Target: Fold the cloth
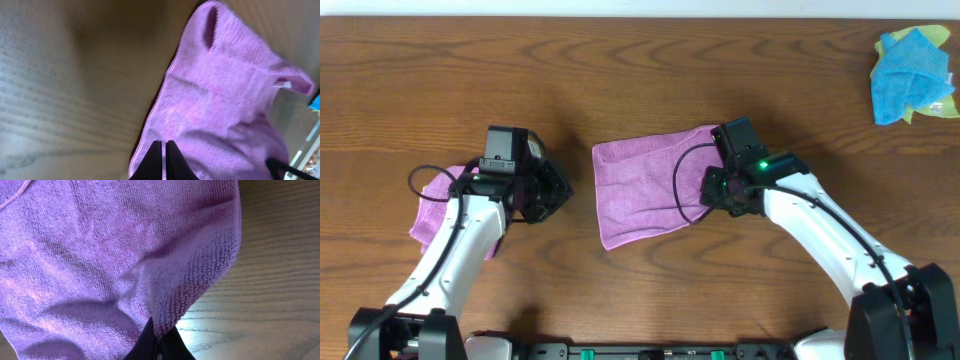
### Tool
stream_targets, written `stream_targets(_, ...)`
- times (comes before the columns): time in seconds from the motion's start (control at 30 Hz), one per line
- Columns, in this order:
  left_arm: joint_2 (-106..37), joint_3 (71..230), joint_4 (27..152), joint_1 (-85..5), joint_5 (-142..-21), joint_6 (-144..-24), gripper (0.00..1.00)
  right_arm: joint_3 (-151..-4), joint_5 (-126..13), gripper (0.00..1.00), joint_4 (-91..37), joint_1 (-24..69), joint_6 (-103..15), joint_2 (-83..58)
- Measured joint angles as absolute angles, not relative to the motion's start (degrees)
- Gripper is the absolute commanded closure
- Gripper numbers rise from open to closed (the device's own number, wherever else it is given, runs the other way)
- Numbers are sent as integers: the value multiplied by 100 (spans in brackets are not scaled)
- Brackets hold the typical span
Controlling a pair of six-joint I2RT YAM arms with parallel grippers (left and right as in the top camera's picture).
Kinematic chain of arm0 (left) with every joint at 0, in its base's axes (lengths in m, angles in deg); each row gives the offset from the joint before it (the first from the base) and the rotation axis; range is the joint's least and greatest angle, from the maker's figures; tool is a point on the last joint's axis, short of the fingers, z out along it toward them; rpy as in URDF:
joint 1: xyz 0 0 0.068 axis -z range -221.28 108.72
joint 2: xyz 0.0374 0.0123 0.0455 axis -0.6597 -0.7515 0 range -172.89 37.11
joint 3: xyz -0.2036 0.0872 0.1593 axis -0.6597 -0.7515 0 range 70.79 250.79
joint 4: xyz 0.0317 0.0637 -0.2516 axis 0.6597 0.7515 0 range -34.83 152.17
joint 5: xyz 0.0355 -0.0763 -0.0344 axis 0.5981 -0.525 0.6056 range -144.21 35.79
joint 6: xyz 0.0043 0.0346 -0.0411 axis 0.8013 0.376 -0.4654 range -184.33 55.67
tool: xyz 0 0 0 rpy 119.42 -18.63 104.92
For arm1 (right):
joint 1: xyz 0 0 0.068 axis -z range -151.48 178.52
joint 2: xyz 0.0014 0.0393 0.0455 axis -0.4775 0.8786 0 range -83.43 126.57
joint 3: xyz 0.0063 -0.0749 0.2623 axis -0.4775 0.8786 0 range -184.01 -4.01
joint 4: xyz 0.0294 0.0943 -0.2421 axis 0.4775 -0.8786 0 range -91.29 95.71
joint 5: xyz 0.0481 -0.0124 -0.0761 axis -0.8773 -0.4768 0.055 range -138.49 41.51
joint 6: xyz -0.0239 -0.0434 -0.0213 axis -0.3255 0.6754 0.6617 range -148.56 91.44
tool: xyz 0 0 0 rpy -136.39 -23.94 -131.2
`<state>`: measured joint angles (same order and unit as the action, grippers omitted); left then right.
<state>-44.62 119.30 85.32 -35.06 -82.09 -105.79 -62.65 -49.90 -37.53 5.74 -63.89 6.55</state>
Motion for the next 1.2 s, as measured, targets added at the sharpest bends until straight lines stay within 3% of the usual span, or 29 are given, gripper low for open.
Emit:
stream_targets(0.13,-4465,11937,9131,-3447,-8180,-10683,93,-6265,-4979,99,-3749,574,-6391,655)
stream_targets(0.27,-4462,11867,9195,-3442,-8294,-10961,86,-6265,-4973,99,-3749,574,-6391,655)
stream_targets(0.53,-4226,10837,8353,-3440,-9057,-11392,81,-6265,-4971,99,-3742,574,-6387,655)
stream_targets(0.6,-3951,10422,7818,-3442,-9238,-11562,77,-6265,-4971,99,-3744,574,-6370,655)
stream_targets(0.8,-3221,9677,6631,-3434,-9605,-11997,50,-6265,-4968,99,-3740,574,-6304,655)
stream_targets(1.2,-3155,8652,5337,-3281,-9839,-12843,28,-6265,-4951,99,-3722,574,-6243,655)
